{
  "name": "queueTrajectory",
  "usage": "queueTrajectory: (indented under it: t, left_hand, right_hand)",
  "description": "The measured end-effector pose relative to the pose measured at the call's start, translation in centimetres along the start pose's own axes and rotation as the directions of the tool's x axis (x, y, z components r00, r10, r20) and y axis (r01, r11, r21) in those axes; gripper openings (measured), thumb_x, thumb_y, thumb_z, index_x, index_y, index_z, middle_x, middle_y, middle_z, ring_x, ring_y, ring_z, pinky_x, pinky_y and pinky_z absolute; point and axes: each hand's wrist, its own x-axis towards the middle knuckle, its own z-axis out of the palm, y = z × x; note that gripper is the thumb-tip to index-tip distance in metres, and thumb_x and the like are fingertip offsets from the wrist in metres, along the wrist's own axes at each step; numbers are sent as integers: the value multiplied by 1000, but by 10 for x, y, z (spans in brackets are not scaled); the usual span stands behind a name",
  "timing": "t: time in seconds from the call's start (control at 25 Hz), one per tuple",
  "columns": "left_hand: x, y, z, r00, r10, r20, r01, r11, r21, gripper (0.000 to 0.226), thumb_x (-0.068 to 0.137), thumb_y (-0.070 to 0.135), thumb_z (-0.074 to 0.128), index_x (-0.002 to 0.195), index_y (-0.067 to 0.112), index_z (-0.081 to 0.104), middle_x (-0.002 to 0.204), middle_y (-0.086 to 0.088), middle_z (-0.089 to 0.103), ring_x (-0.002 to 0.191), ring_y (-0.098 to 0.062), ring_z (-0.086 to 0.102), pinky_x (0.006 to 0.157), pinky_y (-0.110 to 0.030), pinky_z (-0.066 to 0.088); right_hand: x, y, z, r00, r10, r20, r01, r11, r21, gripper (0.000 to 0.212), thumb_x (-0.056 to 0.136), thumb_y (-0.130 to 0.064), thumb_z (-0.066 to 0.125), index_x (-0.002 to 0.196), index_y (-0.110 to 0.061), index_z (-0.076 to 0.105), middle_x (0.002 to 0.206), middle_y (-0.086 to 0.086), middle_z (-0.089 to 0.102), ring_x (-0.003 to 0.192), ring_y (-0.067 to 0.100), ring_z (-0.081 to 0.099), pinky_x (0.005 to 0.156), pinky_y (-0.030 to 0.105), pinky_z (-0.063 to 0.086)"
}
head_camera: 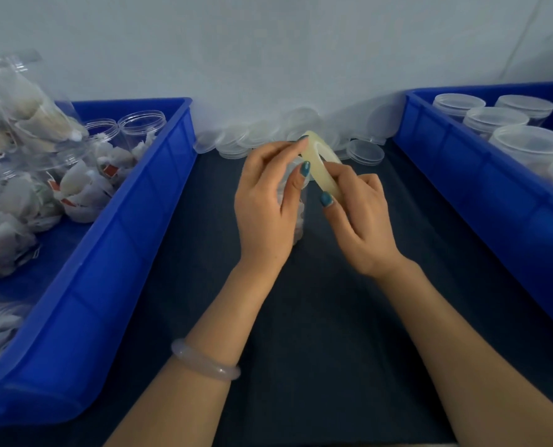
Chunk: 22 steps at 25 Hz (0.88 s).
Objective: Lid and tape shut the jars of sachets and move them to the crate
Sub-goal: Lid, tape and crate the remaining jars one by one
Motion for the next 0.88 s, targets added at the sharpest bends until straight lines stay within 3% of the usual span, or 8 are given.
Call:
queueTrajectory:
  t: [0.16,0.28,0.44,0.56,0.76,0.88]
  left_hand:
    - [0,0,-2,998,-23,-56,18,996,-86,11,88,8,74,99,3,75,96,-5,71,94,-15,67,86,-31,55]
    - [2,6,-5,981,-194,8,190,956,-222,9,87,15,77,92,10,72,91,3,72,91,-12,68,86,-37,55]
    - [7,5,-10,964,-259,61,266,942,-202,7,89,24,72,91,22,66,88,13,66,91,-12,64,87,-38,53]
    - [7,4,-10,972,-215,97,226,966,-124,7,93,23,68,93,17,64,91,13,61,93,-15,61,87,-42,51]
    - [3,11,-5,995,10,103,-9,1000,-5,17,94,23,61,91,6,66,93,14,57,89,-11,56,83,-40,49]
    - [4,9,-6,999,-12,51,16,997,-74,23,93,24,64,98,1,62,99,3,60,89,-18,58,81,-41,50]
  right_hand:
    - [-1,0,2,999,-26,-41,24,999,-41,38,102,-28,30,120,-8,57,83,-30,40,77,-6,43,81,29,30]
    - [-1,0,2,998,-40,-51,36,997,-66,37,102,-29,32,121,-8,57,84,-31,40,77,-6,43,81,30,30]
    - [-1,-2,1,996,-74,-50,67,988,-139,38,101,-28,35,121,-6,59,88,-11,59,78,8,50,82,29,27]
    - [-1,-3,-1,996,-86,-39,76,976,-202,40,102,-28,35,121,-4,60,88,-2,63,79,15,55,82,30,28]
    - [4,1,-1,993,15,-117,-42,970,-238,34,103,-25,37,122,-6,58,88,-7,61,79,14,55,80,33,29]
    - [2,0,1,996,4,-91,-25,974,-223,35,103,-27,36,122,-8,59,86,-9,58,76,14,54,80,32,28]
